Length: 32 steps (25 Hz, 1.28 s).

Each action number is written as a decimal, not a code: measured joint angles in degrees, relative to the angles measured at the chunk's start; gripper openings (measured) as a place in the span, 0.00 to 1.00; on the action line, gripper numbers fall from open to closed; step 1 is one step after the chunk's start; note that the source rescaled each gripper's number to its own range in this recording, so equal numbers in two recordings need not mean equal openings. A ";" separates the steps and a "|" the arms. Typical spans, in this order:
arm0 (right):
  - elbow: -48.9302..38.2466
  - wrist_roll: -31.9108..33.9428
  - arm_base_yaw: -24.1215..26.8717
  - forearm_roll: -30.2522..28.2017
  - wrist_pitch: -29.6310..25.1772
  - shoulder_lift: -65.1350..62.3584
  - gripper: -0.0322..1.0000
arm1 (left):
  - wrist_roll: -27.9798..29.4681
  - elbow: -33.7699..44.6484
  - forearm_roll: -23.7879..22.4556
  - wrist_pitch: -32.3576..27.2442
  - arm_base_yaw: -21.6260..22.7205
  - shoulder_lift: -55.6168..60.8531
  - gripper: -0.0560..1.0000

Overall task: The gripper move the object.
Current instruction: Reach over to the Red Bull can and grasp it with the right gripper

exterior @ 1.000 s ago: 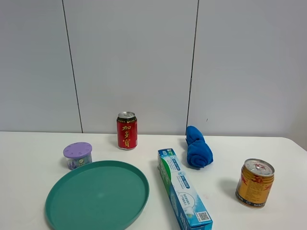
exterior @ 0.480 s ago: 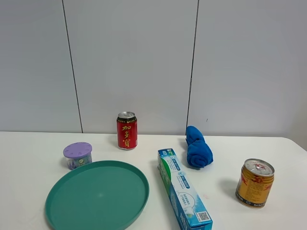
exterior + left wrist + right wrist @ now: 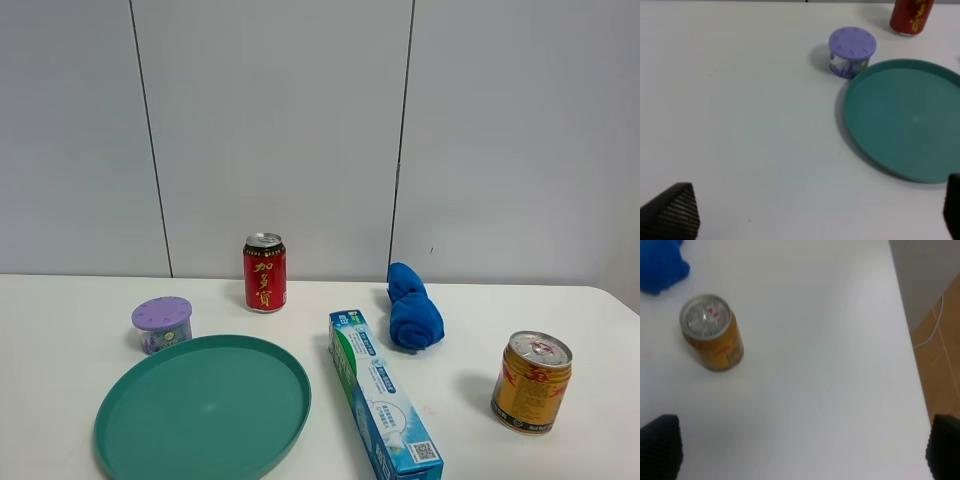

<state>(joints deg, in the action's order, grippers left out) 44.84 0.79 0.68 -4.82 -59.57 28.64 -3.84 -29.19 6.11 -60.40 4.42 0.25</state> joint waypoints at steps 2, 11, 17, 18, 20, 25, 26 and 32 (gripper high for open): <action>5.73 0.00 0.00 0.54 -0.09 4.34 1.00 | 0.00 0.00 0.00 0.00 0.00 0.00 1.00; 22.52 -3.30 0.00 4.82 -6.92 26.21 1.00 | 0.00 0.00 0.00 0.00 0.00 0.00 1.00; 24.82 -4.36 0.00 4.82 -7.59 39.54 1.00 | 0.00 0.00 0.00 0.00 0.00 0.00 1.00; 24.82 -4.36 0.00 4.82 -7.46 41.72 1.00 | 0.00 0.00 0.00 0.00 0.00 0.00 1.00; 24.82 -4.84 -0.32 4.82 -6.74 45.35 1.00 | 0.00 0.00 0.00 0.00 0.00 0.00 1.00; 24.82 -6.50 -3.36 5.67 -1.70 51.94 1.00 | 0.00 0.00 0.00 0.00 0.00 0.00 1.00; 24.82 -6.51 -4.40 5.67 -0.71 52.99 1.00 | 0.00 0.00 0.00 0.00 0.00 0.00 1.00; 24.84 -6.53 -10.85 5.59 3.19 58.71 1.00 | 0.00 0.00 0.00 0.00 0.00 0.00 1.00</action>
<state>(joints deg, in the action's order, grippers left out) 69.68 -5.74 -10.16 0.77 -56.37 87.35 -3.84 -29.19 6.11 -60.40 4.42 0.25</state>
